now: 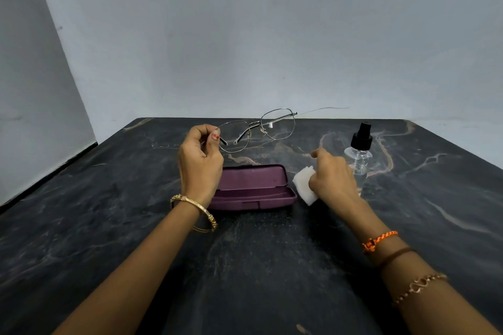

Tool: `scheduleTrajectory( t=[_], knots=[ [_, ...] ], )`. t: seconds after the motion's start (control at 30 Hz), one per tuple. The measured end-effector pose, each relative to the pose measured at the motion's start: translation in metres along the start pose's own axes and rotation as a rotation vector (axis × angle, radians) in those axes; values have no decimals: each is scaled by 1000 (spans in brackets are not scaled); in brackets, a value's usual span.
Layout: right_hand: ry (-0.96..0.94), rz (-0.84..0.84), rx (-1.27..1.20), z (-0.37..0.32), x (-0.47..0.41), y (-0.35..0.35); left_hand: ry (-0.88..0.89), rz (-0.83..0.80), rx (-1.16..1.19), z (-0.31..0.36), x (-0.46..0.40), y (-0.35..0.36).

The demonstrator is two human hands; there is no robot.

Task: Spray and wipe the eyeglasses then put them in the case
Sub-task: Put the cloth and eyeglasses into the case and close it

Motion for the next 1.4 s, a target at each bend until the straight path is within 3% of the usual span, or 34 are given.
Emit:
scheduleTrajectory(
  t=[0.4, 0.5, 0.67, 0.8, 0.9, 1.03, 1.4],
  knots=[
    [-200, 2, 302, -10, 7, 2, 10, -20, 21, 1, 2, 0],
    [-228, 130, 256, -17, 5, -9, 20, -25, 47, 3, 3, 1],
    [-220, 376, -188, -19, 9, -26, 55, -51, 83, 9, 4, 1],
    [-3, 307, -954, -13, 7, -27, 80, -82, 96, 13, 6, 2],
    [52, 233, -1236, -13, 5, -28, 90, -106, 97, 15, 8, 3],
    [24, 147, -1391, -17, 5, -29, 102, -125, 89, 16, 9, 4],
    [-59, 103, -1440, -23, 5, -26, 128, -139, 60, 16, 9, 5]
  ],
)
Point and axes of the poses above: each hand's wrist, its own x-axis away from the middle knuckle, its own y-axis out of the palm, z = x × y, the point moved 4 cm from there along -x, towards the middle knuckle
